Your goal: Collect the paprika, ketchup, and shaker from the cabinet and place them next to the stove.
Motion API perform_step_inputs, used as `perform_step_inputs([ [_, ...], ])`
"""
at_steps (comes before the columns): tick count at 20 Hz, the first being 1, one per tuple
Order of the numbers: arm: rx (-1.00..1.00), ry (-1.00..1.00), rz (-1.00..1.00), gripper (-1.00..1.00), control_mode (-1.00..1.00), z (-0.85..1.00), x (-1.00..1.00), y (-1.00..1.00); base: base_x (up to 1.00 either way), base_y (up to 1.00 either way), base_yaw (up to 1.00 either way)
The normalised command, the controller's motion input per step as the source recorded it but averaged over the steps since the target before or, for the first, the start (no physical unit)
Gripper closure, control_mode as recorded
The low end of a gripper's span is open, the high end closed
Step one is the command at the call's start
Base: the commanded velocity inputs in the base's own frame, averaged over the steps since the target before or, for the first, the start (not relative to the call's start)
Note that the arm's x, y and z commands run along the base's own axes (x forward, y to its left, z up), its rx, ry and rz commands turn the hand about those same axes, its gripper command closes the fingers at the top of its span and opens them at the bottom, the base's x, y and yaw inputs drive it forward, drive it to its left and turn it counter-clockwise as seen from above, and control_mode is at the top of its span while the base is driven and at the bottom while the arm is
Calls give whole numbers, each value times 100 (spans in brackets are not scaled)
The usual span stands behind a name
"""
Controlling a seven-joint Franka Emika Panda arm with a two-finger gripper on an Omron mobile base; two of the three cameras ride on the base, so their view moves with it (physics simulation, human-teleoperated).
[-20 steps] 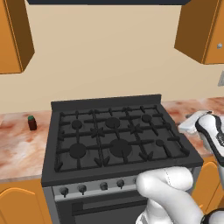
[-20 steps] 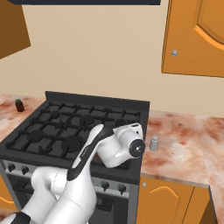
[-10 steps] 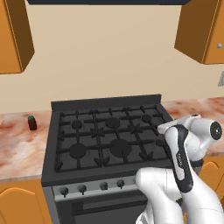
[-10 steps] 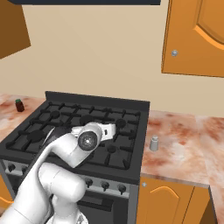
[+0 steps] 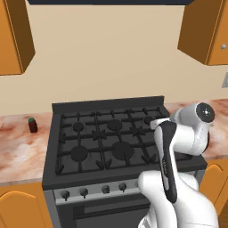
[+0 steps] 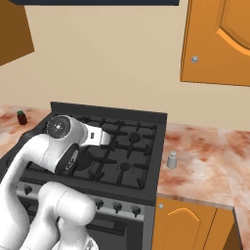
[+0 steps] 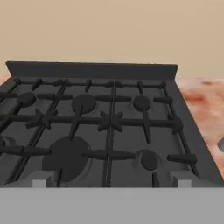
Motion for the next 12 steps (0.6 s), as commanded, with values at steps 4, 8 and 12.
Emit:
perform_step_inputs([
  [4,0,3,-10,-100,-100,-14,-70,5,0,0,0],
  [8,0,0,-9,-100,-100,-26,-80,0,0,0,0],
  [12,0,0,-8,-100,-100,-23,-67,0,0,0,0],
])
